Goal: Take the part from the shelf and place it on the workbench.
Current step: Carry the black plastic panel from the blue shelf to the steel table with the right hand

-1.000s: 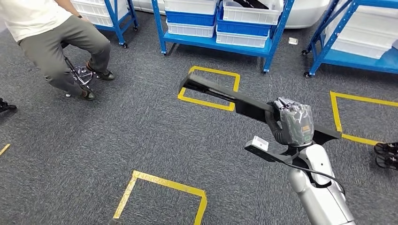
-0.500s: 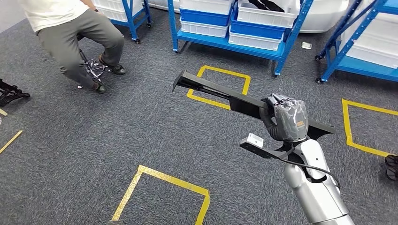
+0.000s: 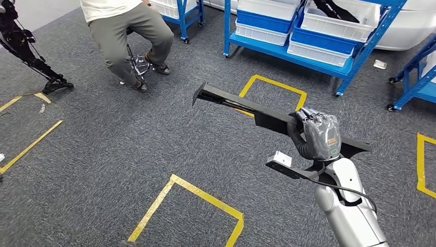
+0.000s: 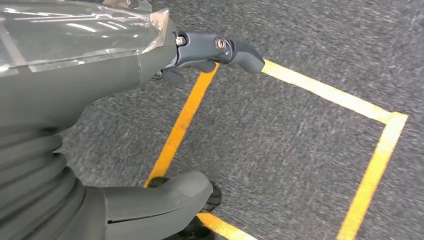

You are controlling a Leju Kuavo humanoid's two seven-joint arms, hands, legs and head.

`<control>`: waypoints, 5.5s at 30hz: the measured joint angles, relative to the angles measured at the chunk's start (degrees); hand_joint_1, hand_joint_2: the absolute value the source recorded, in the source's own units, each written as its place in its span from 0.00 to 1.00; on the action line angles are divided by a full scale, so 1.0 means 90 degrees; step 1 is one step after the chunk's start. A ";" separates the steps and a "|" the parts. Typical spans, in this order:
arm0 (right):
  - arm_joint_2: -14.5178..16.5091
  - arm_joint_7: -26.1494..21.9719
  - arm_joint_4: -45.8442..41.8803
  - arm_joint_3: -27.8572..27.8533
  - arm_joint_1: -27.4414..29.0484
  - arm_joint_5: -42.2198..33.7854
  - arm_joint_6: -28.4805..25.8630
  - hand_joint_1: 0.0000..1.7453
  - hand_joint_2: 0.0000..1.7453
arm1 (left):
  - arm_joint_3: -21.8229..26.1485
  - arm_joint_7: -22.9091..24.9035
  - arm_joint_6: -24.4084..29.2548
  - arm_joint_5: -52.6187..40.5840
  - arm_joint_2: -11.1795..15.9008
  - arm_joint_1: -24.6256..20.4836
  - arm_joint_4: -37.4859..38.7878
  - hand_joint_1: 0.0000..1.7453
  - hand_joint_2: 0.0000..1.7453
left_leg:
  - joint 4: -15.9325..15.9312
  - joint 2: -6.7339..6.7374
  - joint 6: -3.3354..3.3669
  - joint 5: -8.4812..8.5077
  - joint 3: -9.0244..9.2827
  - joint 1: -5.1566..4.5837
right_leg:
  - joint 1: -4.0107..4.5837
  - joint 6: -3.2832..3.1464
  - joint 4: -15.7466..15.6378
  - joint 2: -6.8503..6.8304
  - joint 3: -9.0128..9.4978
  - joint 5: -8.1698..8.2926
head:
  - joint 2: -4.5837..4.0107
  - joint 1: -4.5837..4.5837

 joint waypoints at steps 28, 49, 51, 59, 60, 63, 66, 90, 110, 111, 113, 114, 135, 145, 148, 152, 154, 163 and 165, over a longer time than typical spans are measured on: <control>-0.0029 -0.0002 -0.0024 0.0011 0.0010 0.0009 -0.0001 0.96 1.00 | 0.0006 0.0035 0.0007 -0.0010 -0.0012 -0.0055 0.0000 0.00 1.00 | 0.0051 0.0086 0.0029 -0.0014 -0.0006 0.0043 | -0.0088 0.0161 0.0169 -0.0007 -0.0073 -0.0075 | -0.0001 -0.0031; -0.0028 -0.0023 -0.0066 0.0027 -0.0004 -0.0072 -0.0005 0.96 1.00 | 0.0019 0.0032 0.0014 -0.0062 0.0025 -0.0049 0.0000 0.00 1.00 | -0.0166 0.0838 0.0330 0.0066 0.0086 -0.0114 | 0.0174 -0.0181 0.0372 -0.0643 -0.0071 -0.0329 | 0.0000 -0.0226; -0.0052 -0.0026 -0.0071 0.0017 0.0012 -0.0086 -0.0006 0.96 1.00 | 0.0020 0.0032 0.0004 -0.0066 0.0011 -0.0069 0.0000 0.00 1.00 | -0.0248 0.0709 0.0341 0.0116 0.0128 -0.0066 | 0.0123 -0.0204 0.1178 -0.0341 -0.0451 -0.0652 | -0.0001 -0.0202; -0.0068 -0.0033 -0.0069 0.0022 0.0059 -0.0091 -0.0004 0.96 1.00 | 0.0021 0.0025 -0.0043 -0.0059 -0.0024 -0.0075 0.0000 0.00 1.00 | 0.0046 0.0152 0.0058 -0.0036 0.0014 0.0038 | -0.0130 0.0204 0.0153 0.0006 -0.0127 -0.0026 | -0.0001 -0.0129; -0.0063 -0.0035 -0.0069 0.0029 0.0059 -0.0089 -0.0003 0.96 1.00 | 0.0021 0.0022 -0.0042 -0.0056 -0.0020 -0.0070 0.0000 0.00 1.00 | 0.0086 0.0108 0.0022 -0.0048 -0.0032 0.0038 | -0.0117 0.0151 0.0133 0.0018 -0.0122 -0.0028 | 0.0000 -0.0129; -0.0027 -0.0036 -0.0071 0.0042 0.0044 -0.0087 -0.0001 0.96 1.00 | 0.0023 0.0016 -0.0029 -0.0047 -0.0007 -0.0033 0.0002 0.00 1.00 | 0.0206 0.0177 -0.0043 -0.0117 -0.0115 0.0069 | -0.0119 0.0002 0.0148 -0.0113 -0.0107 -0.0022 | 0.0000 -0.0176; -0.0010 -0.0037 -0.0072 0.0042 0.0028 -0.0084 -0.0001 0.96 1.00 | 0.0024 0.0015 -0.0014 -0.0046 -0.0005 -0.0031 0.0002 0.00 1.00 | 0.1188 0.0623 -0.0117 -0.0613 -0.0588 0.0088 | -0.0077 -0.0121 0.0140 -0.0257 -0.0066 -0.0046 | -0.0001 -0.0254; 0.0066 -0.0052 -0.0075 0.0041 0.0059 -0.0026 0.0002 0.96 1.00 | 0.0109 0.0010 -0.0012 -0.0056 -0.0041 -0.0014 0.0005 0.00 1.00 | -0.0202 0.0324 0.0220 0.0062 0.0179 -0.0010 | -0.0076 0.0167 0.0709 -0.0254 -0.0393 -0.0189 | -0.0002 -0.0272; 0.0123 -0.0040 -0.0086 0.0052 0.0032 -0.0008 0.0030 0.96 1.00 | 0.0128 -0.0015 -0.0005 -0.0068 0.0058 -0.0026 0.0001 0.00 1.00 | -0.0046 0.0928 0.0482 -0.0019 -0.0005 -0.0332 | 0.0114 -0.0158 0.0053 -0.0745 0.0059 -0.0161 | 0.0000 -0.0369; 0.0126 -0.0043 -0.0095 0.0050 0.0028 -0.0009 0.0031 0.96 1.00 | 0.0129 -0.0016 -0.0005 -0.0068 0.0054 -0.0022 0.0001 0.00 1.00 | -0.0194 0.0877 0.0513 0.0045 0.0097 -0.0303 | 0.0124 -0.0158 0.0101 -0.0690 0.0058 -0.0199 | -0.0001 -0.0372; 0.0117 -0.0051 -0.0103 0.0043 0.0014 -0.0010 0.0031 0.96 1.00 | 0.0133 -0.0015 -0.0011 -0.0069 0.0034 -0.0030 0.0002 0.00 1.00 | -0.0424 0.0776 0.0541 0.0158 0.0266 -0.0222 | 0.0127 -0.0173 0.0601 -0.0445 -0.0159 -0.0416 | -0.0001 -0.0367; 0.0109 -0.0055 -0.0099 0.0041 0.0012 -0.0010 0.0031 0.96 1.00 | 0.0134 -0.0009 -0.0016 -0.0072 0.0019 -0.0041 0.0002 0.00 1.00 | -0.0454 0.0717 0.0543 0.0171 0.0284 -0.0204 | 0.0104 -0.0167 0.1005 -0.0332 -0.0366 -0.0564 | -0.0001 -0.0364; 0.0165 -0.0041 0.0014 0.0102 -0.0070 -0.0009 0.0039 0.96 1.00 | 0.0013 0.2263 -0.0542 -0.0599 0.0071 0.0128 0.0087 0.00 1.00 | 0.1077 0.0808 0.0202 -0.0312 -0.0606 -0.0086 | 0.0051 -0.0119 0.0321 -0.0492 -0.0062 -0.0247 | -0.0001 -0.0429; 0.0185 0.0018 -0.0038 0.0095 -0.0017 0.0086 0.0036 0.96 1.00 | -0.0045 0.2189 -0.0536 -0.0643 0.0156 0.0070 0.0087 0.00 1.00 | -0.0405 0.0734 0.0517 0.0140 0.0276 -0.0177 | 0.0056 -0.0149 0.1221 -0.0294 -0.0437 -0.0676 | -0.0002 -0.0416; 0.0172 0.0030 -0.0036 0.0093 0.0021 0.0092 0.0036 0.96 1.00 | -0.0052 0.2188 -0.0538 -0.0656 0.0114 0.0077 0.0089 0.00 1.00 | -0.0326 0.0575 0.0414 0.0066 0.0275 -0.0127 | -0.0034 0.0023 0.1556 -0.0249 -0.0754 -0.0636 | -0.0002 -0.0399; 0.0175 0.0032 -0.0033 0.0095 0.0027 0.0097 0.0036 0.96 1.00 | -0.0052 0.2187 -0.0524 -0.0656 0.0123 0.0090 0.0090 0.00 1.00 | 0.0131 0.0413 0.0133 -0.0213 0.0129 -0.0036 | -0.0155 0.0268 0.0370 -0.0181 -0.0256 -0.0055 | -0.0002 -0.0370; 0.0182 0.0036 -0.0032 0.0094 0.0034 0.0098 0.0036 0.96 1.00 | -0.0052 0.2181 -0.0506 -0.0656 0.0134 0.0094 0.0090 0.00 1.00 | 0.0273 0.0373 0.0079 -0.0284 0.0030 -0.0036 | -0.0132 0.0151 0.0357 -0.0155 -0.0253 -0.0069 | -0.0002 -0.0379; 0.0199 0.0030 -0.0036 0.0092 -0.0010 0.0097 0.0036 0.96 1.00 | -0.0054 0.2164 -0.0479 -0.0656 0.0125 0.0114 0.0099 0.00 1.00 | 0.2073 0.0714 0.0039 -0.0948 -0.1010 0.0016 | -0.0010 -0.0032 0.0375 -0.0200 -0.0230 -0.0128 | -0.0001 -0.0450; 0.0200 0.0029 -0.0036 0.0093 -0.0012 0.0097 0.0036 0.96 1.00 | -0.0054 0.2158 -0.0475 -0.0659 0.0126 0.0112 0.0100 0.00 1.00 | 0.1396 0.0707 0.0193 -0.0475 -0.0726 -0.0074 | 0.0022 -0.0068 0.0361 -0.0201 -0.0175 -0.0152 | -0.0001 -0.0449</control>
